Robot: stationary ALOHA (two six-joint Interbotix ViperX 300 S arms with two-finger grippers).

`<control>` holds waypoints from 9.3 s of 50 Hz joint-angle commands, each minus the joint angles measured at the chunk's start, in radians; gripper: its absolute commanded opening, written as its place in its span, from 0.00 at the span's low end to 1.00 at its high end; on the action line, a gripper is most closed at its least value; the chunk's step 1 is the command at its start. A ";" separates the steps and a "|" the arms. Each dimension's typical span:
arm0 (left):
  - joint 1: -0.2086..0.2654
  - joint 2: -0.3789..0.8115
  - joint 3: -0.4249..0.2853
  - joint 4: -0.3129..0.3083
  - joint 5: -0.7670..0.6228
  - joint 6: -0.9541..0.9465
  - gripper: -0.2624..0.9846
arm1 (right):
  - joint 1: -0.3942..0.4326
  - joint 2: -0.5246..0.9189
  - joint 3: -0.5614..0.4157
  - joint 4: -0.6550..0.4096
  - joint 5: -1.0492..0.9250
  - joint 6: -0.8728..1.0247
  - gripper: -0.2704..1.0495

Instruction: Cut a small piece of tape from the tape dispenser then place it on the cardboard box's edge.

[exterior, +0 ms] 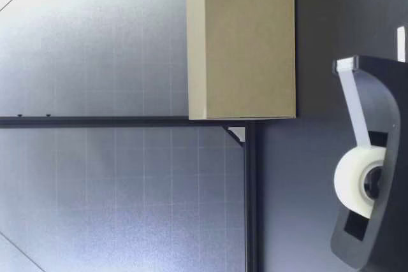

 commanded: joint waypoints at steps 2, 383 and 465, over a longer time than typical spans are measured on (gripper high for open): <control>-0.012 0.014 -0.012 -0.002 -0.044 0.006 0.12 | 0.002 0.011 -0.020 -0.002 -0.011 0.000 0.12; -0.009 0.822 -0.318 -0.147 -0.282 -0.044 0.57 | -0.204 0.900 -0.833 0.479 0.916 -0.554 0.10; 0.170 0.896 -0.385 -0.456 -0.434 -0.124 0.14 | -0.373 0.600 -0.425 0.451 0.318 -0.551 0.52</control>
